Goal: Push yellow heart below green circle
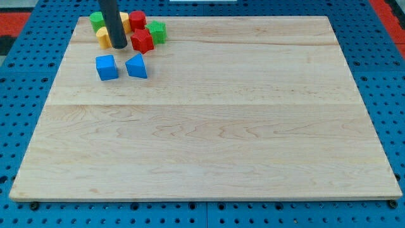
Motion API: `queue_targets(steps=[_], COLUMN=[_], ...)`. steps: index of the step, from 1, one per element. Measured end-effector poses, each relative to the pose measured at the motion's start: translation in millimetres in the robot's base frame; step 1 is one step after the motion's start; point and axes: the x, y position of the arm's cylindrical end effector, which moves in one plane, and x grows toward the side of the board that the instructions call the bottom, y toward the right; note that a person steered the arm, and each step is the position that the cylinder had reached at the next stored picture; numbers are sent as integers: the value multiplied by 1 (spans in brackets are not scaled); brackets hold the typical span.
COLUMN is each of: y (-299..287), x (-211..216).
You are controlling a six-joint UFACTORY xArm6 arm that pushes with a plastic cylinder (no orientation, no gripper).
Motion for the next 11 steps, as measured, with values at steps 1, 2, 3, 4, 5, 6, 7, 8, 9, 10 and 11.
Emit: queue_targets(steps=[1, 2, 3, 4, 5, 6, 7, 8, 9, 10, 11], y=[0, 2, 9, 4, -1, -9, -9, -9, -9, -10, -13], x=[-1, -9, -22, -22, -22, -22, -22, -22, -21, -18, -17])
